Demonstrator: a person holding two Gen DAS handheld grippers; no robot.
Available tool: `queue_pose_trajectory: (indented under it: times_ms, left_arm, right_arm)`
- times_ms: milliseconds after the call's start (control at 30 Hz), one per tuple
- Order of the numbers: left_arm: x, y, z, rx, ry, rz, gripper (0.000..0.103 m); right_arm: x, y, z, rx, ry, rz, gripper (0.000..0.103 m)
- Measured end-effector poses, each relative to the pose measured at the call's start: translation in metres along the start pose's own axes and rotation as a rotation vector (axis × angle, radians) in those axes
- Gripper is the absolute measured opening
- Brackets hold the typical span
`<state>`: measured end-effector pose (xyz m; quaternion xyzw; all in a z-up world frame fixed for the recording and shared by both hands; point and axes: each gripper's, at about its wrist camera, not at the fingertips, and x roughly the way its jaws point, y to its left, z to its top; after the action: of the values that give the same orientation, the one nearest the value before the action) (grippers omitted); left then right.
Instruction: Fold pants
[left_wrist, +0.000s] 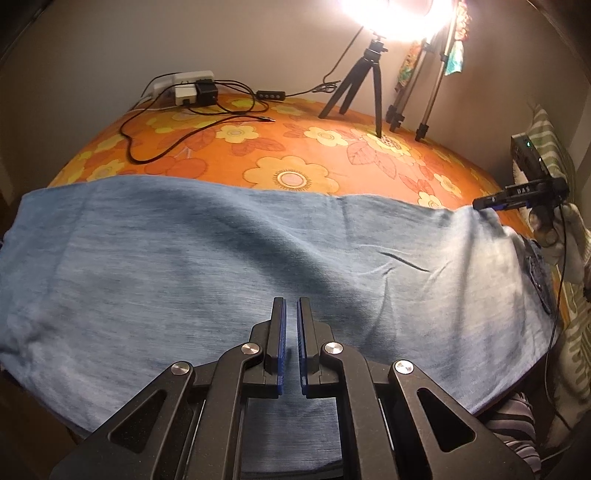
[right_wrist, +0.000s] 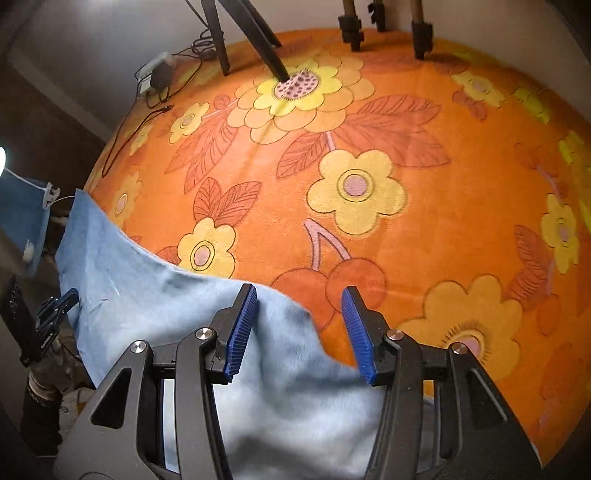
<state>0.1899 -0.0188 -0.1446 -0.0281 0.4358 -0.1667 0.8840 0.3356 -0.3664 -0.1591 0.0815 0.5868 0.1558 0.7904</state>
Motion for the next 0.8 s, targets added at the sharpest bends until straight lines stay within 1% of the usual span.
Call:
queue_pose_trajectory:
  times_ms: [33, 67, 100, 133, 167, 233, 300, 367, 500, 600, 633, 700, 733, 800]
  left_arm:
    - [0.000, 0.001, 0.000, -0.004, -0.001, 0.004, 0.004]
    - [0.000, 0.003, 0.001, -0.012, -0.002, 0.009, 0.004]
    - [0.000, 0.004, 0.001, -0.017, -0.002, 0.010, 0.004]
    - [0.000, 0.005, 0.001, -0.022, -0.002, 0.011, 0.004]
    - [0.000, 0.006, 0.001, -0.026, -0.003, 0.014, 0.004]
    - [-0.001, 0.008, 0.000, -0.032, -0.007, 0.021, 0.004]
    - [-0.003, 0.011, -0.001, -0.041, -0.012, 0.029, 0.004]
    - [-0.004, 0.014, -0.002, -0.055, -0.017, 0.040, 0.004]
    - [-0.012, 0.025, -0.006, -0.093, -0.032, 0.065, 0.004]
    - [-0.028, 0.040, -0.013, -0.128, -0.052, 0.094, 0.004]
    - [-0.033, 0.046, -0.016, -0.144, -0.060, 0.103, 0.004]
    - [-0.047, 0.063, -0.023, -0.185, -0.077, 0.126, 0.004]
    - [-0.053, 0.071, -0.027, -0.209, -0.086, 0.137, 0.006]
    - [-0.065, 0.088, -0.035, -0.258, -0.098, 0.153, 0.015]
  right_arm:
    - [0.003, 0.002, -0.001, -0.010, 0.010, 0.019, 0.047]
    - [0.002, 0.005, 0.000, -0.020, 0.007, 0.026, 0.025]
    - [0.003, 0.009, -0.001, -0.036, 0.004, 0.034, 0.016]
    - [0.001, 0.014, -0.002, -0.056, -0.013, 0.037, 0.014]
    - [-0.006, 0.021, -0.006, -0.093, -0.054, 0.024, 0.012]
    - [-0.020, 0.030, -0.012, -0.158, -0.118, 0.024, 0.010]
    - [-0.029, 0.037, -0.016, -0.217, -0.181, 0.006, 0.009]
    - [-0.034, 0.039, -0.020, -0.263, -0.217, -0.030, 0.009]
    - [-0.019, 0.049, -0.021, -0.339, -0.208, -0.183, 0.009]
    - [-0.010, 0.051, -0.016, -0.332, -0.187, -0.247, 0.009]
    - [-0.011, 0.051, -0.015, -0.327, -0.193, -0.264, 0.012]
    - [-0.016, 0.055, -0.013, -0.325, -0.213, -0.299, 0.020]
    - [-0.021, 0.057, -0.012, -0.322, -0.224, -0.301, 0.027]
    - [-0.032, 0.064, -0.011, -0.324, -0.251, -0.294, 0.030]
